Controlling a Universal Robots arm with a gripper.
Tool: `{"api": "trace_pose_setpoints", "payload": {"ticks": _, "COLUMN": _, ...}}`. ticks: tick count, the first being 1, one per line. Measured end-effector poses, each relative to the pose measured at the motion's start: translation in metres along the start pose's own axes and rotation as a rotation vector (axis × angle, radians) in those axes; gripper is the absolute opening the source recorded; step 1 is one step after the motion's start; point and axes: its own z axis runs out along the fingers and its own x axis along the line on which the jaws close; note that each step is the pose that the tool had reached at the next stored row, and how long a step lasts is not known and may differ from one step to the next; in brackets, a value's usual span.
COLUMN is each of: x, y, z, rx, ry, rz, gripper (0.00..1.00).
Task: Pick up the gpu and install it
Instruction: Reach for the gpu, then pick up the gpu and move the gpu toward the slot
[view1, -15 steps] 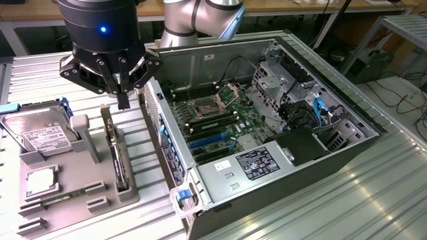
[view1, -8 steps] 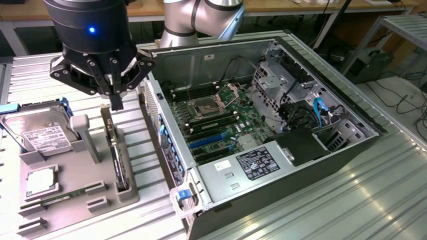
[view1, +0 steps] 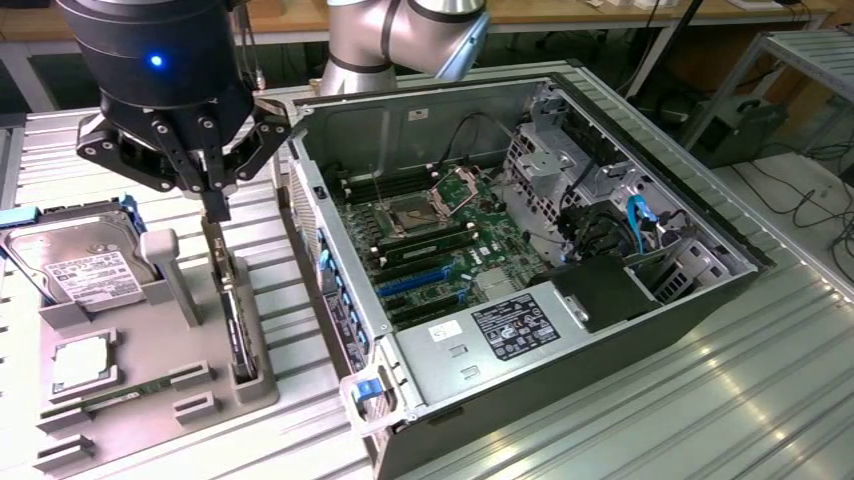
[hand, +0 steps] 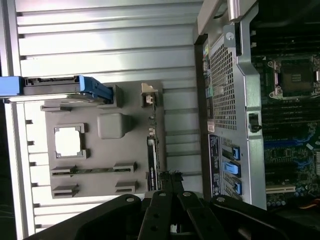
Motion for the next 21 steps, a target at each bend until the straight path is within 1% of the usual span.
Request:
{"api": "trace_pose_setpoints", "payload": {"ticks": 4, "x": 0.0073, "y": 0.0003, "z": 0.0006, "rx": 0.0000, "ry": 0.0000, "rz": 0.000, "gripper": 0.11}}
{"api": "trace_pose_setpoints", "payload": {"ticks": 7, "x": 0.0099, "y": 0.0001, "z": 0.0008, "rx": 0.0000, "ry": 0.0002, "rz": 0.000, "gripper": 0.11}}
{"api": "trace_pose_setpoints", "payload": {"ticks": 21, "x": 0.0100, "y": 0.0000, "z": 0.0008, "rx": 0.0001, "ry": 0.0003, "rz": 0.000, "gripper": 0.11}}
